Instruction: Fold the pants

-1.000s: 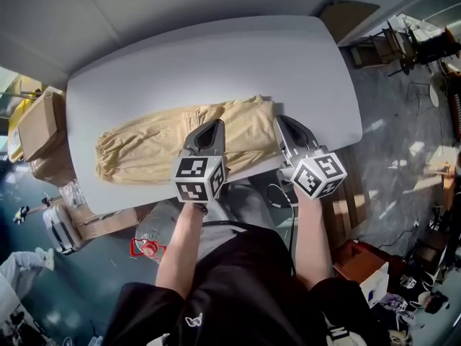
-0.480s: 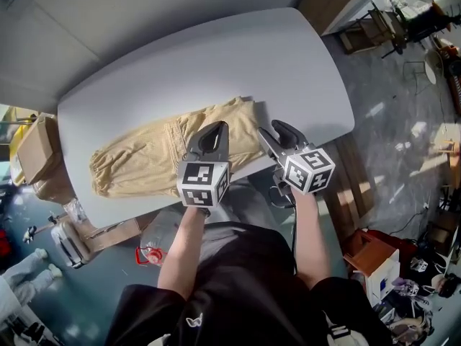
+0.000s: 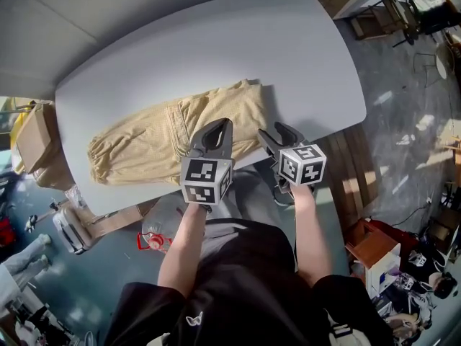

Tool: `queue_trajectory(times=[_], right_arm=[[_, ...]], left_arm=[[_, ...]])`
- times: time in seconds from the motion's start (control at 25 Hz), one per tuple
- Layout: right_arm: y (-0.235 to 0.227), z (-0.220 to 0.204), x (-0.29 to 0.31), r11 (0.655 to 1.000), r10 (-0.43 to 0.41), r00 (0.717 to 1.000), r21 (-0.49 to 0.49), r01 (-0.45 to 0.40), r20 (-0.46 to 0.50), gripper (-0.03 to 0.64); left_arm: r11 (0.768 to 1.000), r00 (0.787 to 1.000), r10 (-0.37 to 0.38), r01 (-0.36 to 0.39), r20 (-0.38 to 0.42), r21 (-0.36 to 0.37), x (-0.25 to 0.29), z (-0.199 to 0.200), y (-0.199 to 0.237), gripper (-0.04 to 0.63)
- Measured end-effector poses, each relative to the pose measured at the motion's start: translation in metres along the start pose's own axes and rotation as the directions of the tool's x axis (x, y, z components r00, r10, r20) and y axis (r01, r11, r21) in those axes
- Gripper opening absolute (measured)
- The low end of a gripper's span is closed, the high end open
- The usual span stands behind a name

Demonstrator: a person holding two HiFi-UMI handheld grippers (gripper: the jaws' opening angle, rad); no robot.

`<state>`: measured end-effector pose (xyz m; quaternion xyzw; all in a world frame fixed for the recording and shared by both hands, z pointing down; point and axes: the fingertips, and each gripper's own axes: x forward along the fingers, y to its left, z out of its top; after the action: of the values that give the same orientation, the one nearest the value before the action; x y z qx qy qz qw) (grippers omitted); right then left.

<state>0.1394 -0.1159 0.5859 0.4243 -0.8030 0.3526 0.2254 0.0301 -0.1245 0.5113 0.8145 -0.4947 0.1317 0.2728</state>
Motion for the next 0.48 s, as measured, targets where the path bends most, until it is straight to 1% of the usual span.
queue_trajectory(times=[0.12, 0.32, 0.4, 0.48], right_arm=[[-0.004, -0.018, 0.007, 1.0, -0.008, 0.999, 0.025, 0.009, -0.045, 0.25], [0.001, -0.034, 0.017, 0.999, 0.013, 0.996, 0.039, -0.009, -0.087, 0.245], [0.002, -0.036, 0.02, 0.999, 0.011, 0.995, 0.033, -0.007, -0.099, 0.216], [0.004, -0.037, 0.022, 0.999, 0.018, 0.994, 0.032, -0.015, -0.11, 0.16]], left_arm=[[1.0, 0.999, 0.021, -0.022, -0.036, -0.014, 0.001, -0.016, 0.007, 0.003], [0.999, 0.997, 0.036, -0.038, -0.072, -0.038, 0.001, -0.034, 0.012, 0.003], [0.998, 0.996, 0.039, -0.043, -0.077, -0.044, 0.0, -0.038, 0.014, 0.003], [0.998, 0.996, 0.045, -0.048, -0.078, -0.049, -0.001, -0.039, 0.016, 0.003]])
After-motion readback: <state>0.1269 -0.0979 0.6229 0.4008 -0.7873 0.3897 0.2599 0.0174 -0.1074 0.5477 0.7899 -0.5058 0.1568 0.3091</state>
